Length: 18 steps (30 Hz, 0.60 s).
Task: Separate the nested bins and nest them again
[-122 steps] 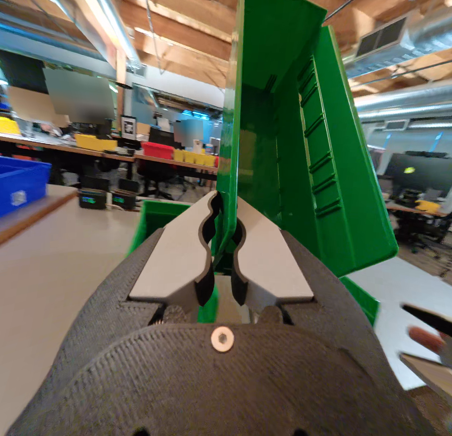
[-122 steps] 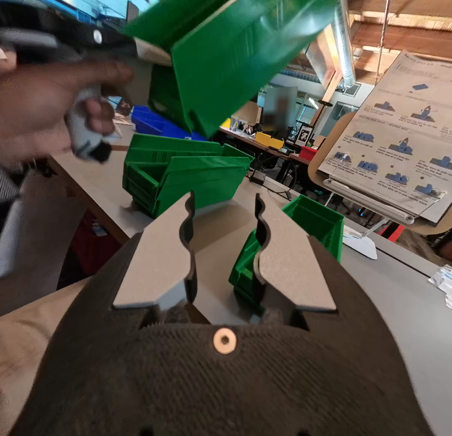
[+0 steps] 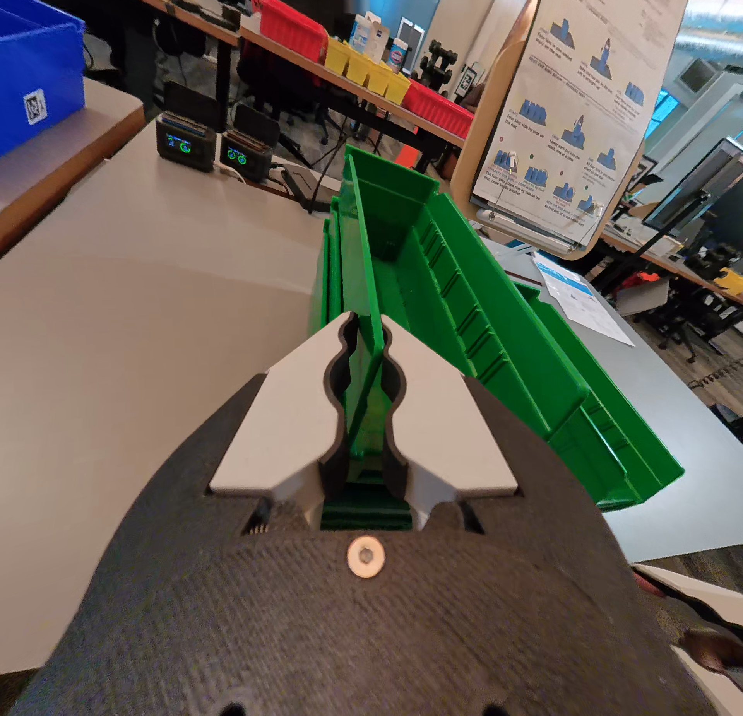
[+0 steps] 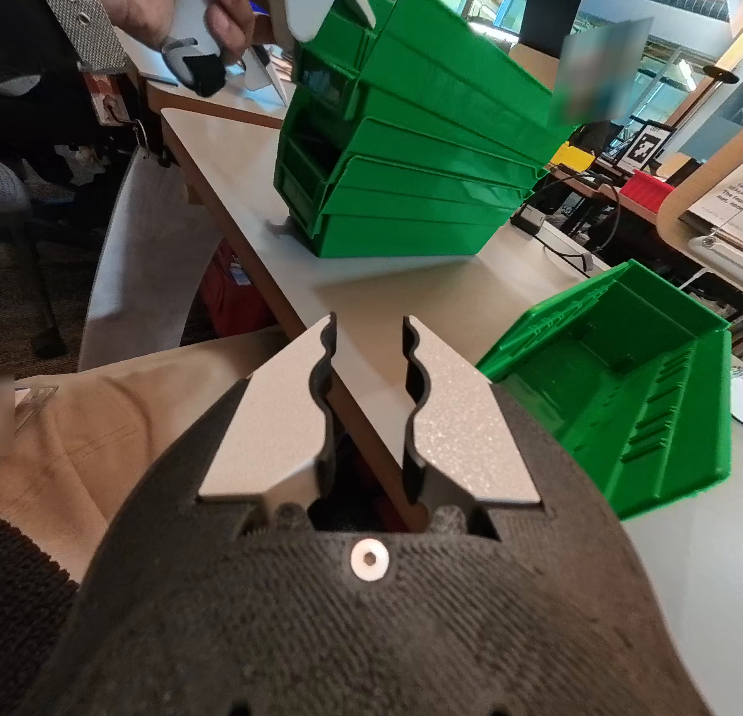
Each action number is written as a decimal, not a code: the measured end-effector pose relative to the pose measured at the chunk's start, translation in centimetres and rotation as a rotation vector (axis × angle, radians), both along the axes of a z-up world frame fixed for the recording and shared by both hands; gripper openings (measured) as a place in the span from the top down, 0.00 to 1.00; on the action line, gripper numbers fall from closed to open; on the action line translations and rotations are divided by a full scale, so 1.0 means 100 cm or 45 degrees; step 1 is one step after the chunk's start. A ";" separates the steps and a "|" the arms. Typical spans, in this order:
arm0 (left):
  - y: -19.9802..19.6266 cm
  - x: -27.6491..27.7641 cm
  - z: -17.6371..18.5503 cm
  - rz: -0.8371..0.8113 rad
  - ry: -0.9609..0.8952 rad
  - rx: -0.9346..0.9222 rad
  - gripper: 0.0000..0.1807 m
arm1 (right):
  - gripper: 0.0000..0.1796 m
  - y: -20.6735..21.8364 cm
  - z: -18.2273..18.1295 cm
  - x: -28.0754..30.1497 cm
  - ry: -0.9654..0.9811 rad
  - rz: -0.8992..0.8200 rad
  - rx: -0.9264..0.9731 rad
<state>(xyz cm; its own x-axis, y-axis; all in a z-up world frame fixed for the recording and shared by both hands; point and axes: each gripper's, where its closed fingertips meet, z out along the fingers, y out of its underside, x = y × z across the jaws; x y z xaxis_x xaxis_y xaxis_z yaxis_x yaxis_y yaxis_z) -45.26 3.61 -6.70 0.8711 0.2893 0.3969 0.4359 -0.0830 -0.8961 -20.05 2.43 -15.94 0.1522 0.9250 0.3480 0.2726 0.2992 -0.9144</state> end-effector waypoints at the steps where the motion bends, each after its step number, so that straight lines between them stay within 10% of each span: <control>1: 0.000 0.001 -0.001 -0.007 0.007 0.002 0.97 | 0.82 0.000 0.000 0.000 -0.001 0.001 0.002; 18: -0.002 0.000 0.006 0.048 0.249 -0.048 1.00 | 0.82 -0.001 -0.001 -0.001 -0.007 0.006 0.009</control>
<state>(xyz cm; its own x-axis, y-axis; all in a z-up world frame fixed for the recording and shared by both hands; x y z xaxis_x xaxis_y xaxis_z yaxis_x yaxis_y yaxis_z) -45.26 3.37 -6.13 0.9188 0.3345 0.2096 0.2574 -0.1051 -0.9606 -20.11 2.33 -16.05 0.1463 0.9233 0.3552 0.2761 0.3067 -0.9109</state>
